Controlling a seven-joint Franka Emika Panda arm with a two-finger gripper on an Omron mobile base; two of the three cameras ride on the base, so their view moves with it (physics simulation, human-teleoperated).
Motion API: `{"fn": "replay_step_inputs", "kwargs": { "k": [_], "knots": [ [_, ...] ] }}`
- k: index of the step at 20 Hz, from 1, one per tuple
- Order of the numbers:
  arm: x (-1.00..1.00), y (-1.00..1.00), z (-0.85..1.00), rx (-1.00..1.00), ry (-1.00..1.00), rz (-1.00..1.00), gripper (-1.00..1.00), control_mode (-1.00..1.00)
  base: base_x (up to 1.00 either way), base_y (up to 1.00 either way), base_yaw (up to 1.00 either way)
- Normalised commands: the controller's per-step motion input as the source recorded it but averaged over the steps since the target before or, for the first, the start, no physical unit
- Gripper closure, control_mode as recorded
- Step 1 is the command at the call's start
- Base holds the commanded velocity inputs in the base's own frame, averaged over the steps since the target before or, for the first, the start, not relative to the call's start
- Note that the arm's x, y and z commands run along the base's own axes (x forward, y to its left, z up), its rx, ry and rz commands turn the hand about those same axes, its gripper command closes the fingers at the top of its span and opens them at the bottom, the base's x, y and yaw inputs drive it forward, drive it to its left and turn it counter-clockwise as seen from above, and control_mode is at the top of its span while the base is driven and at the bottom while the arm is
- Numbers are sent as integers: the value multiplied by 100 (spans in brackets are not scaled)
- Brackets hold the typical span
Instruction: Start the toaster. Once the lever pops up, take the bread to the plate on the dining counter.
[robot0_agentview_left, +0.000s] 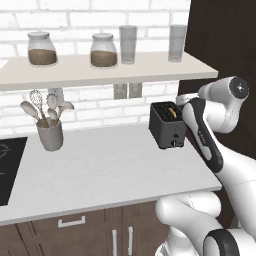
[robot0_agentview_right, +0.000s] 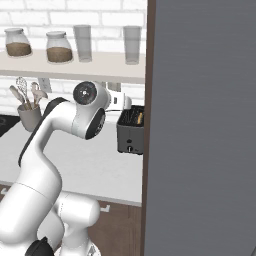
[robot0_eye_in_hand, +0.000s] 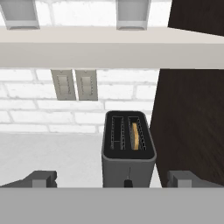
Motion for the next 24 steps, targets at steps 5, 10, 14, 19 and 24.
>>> {"fn": "replay_step_inputs", "kwargs": {
  "k": [5,10,14,19,24],
  "knots": [
    [0,0,0,0,0,0,-100,-100,0,0,0],
    [0,0,0,0,0,0,-100,-100,0,0,0],
    [0,0,0,0,0,0,-100,-100,0,0,0],
    [0,0,0,0,0,0,-100,-100,0,0,0],
    [0,0,0,0,0,0,-100,-100,0,0,0]
  ]
}}
